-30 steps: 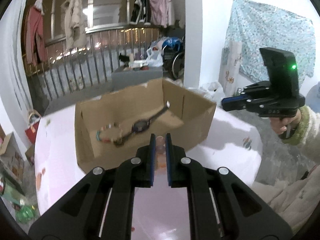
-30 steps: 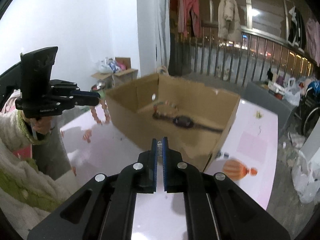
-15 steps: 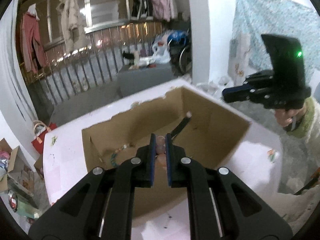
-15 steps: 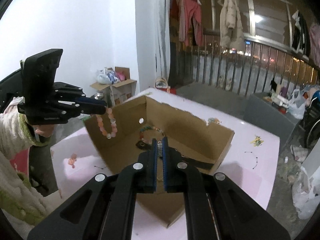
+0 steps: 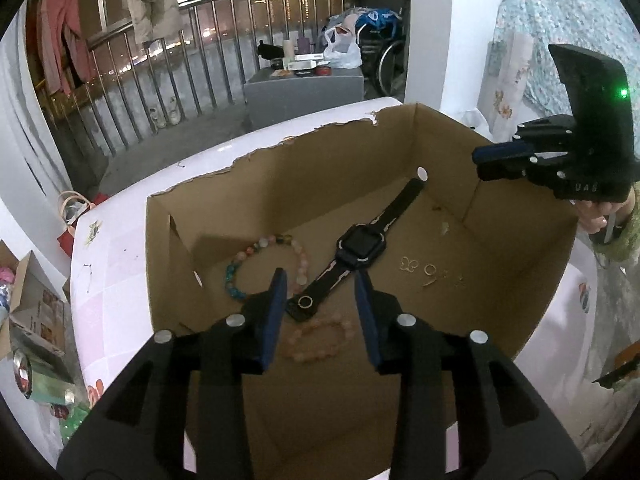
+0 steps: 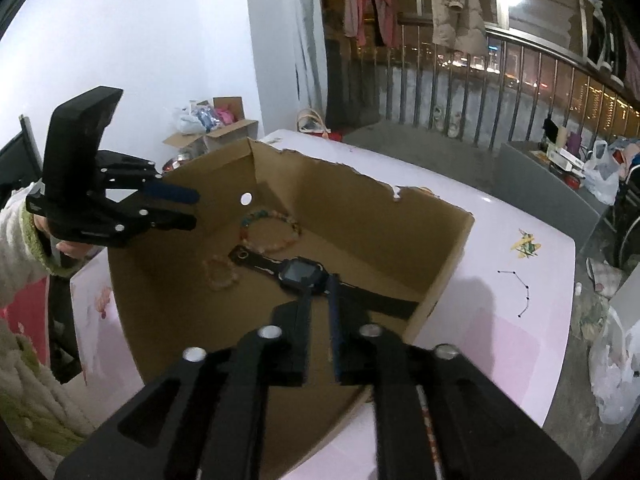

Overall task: Organize jewelry
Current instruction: 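Open both grippers inside the box to drop the bracelet and charm, then withdraw both grippers up and out of the box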

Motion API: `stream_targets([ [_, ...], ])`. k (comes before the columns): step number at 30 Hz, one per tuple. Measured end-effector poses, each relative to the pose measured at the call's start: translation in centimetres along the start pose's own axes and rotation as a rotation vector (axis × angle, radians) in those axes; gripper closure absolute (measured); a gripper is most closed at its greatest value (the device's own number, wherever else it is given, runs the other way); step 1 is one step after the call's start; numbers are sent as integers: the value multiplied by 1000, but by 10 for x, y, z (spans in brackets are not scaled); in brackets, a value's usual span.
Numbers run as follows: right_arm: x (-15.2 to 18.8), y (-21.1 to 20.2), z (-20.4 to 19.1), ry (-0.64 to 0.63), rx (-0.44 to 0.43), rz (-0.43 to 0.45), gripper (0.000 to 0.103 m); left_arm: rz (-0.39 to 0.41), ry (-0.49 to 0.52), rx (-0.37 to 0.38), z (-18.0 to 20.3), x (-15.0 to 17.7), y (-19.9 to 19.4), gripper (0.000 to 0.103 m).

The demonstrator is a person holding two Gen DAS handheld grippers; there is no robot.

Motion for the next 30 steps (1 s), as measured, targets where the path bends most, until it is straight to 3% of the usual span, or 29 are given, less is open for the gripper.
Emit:
stream_targets([
  [1,0,-3,1,10,-1,9,72,8,-1,-1,-1,0,-3,67],
  [5,0,-15,9,44,10,36,71,48,-16,-13,-4,-8,-17,61],
  [10,2,-36,17,113,31,76,58,110,-38,-53,-5,-8,-48,41],
  [16,18,-54,25,188,84,98,53,144,-76,-127,-8,10,-77,22],
  [24,49,-57,21,284,120,87,50,132,-199,-136,-19,46,-82,19],
  [30,66,-53,20,354,116,84,50,139,-305,-73,-24,61,-76,19],
])
Point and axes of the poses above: each gripper's, at about its wrist camera, not at the fingertips, and y roughly the way its jaws point, z to its right, x to its underside, the point moved 10 cm from there along y, roughly the way its jaws point, and after that the axes turned 4 degrees about x, right-handed, at the moved point
